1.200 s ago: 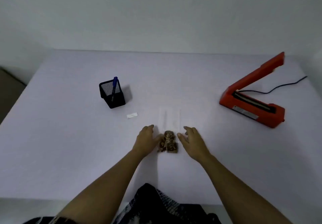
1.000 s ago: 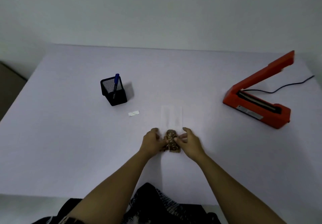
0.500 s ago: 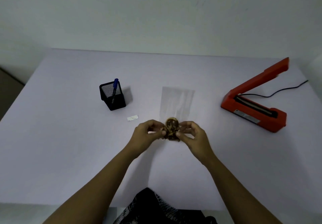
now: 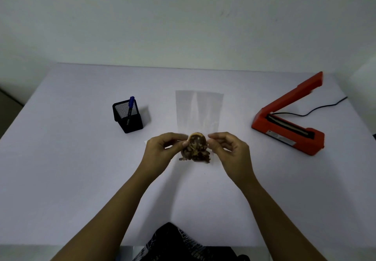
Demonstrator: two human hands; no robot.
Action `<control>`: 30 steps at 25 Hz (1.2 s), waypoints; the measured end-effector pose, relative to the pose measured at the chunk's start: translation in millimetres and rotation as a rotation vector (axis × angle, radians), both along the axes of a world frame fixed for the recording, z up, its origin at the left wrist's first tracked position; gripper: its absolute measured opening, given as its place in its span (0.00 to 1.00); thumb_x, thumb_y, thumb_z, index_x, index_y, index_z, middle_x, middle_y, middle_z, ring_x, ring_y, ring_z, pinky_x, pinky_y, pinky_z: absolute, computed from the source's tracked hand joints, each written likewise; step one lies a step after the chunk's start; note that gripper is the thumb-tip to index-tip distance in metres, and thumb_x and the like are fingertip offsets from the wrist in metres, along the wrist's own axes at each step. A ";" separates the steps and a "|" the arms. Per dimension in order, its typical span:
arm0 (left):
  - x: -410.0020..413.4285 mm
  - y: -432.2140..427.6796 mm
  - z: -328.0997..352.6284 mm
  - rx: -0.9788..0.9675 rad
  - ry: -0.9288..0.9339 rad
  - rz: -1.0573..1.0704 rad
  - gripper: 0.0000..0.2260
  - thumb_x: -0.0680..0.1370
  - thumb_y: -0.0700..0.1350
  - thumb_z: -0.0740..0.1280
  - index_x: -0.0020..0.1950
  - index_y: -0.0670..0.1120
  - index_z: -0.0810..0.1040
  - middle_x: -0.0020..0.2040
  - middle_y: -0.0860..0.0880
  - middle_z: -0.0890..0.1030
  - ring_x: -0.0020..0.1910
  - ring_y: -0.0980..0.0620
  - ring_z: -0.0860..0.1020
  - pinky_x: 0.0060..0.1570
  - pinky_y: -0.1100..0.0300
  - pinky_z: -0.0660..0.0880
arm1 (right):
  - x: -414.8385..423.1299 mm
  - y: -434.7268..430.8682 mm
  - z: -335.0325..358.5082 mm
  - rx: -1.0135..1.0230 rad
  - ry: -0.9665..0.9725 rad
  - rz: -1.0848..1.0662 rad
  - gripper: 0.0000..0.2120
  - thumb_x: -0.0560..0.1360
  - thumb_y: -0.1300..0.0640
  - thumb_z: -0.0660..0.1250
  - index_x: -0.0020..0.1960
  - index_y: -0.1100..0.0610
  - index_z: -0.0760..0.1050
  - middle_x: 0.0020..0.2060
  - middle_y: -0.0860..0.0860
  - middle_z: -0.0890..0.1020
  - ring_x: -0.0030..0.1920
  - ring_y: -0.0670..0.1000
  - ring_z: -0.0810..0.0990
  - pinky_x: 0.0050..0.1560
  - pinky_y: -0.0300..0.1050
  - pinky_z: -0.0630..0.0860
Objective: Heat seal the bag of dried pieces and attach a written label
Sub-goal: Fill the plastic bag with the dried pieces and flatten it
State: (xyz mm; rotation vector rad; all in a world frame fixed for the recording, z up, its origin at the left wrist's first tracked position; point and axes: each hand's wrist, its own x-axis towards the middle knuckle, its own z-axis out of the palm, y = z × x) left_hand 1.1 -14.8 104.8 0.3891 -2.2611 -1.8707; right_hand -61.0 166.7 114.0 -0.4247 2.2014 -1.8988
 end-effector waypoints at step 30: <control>10.7 12.5 27.2 -0.266 0.295 -0.093 0.11 0.72 0.49 0.69 0.52 0.47 0.82 0.44 0.55 0.84 0.44 0.55 0.82 0.45 0.56 0.80 | 16.8 9.2 25.8 -0.008 0.124 0.151 0.17 0.70 0.67 0.71 0.53 0.50 0.77 0.46 0.45 0.83 0.49 0.44 0.83 0.46 0.38 0.80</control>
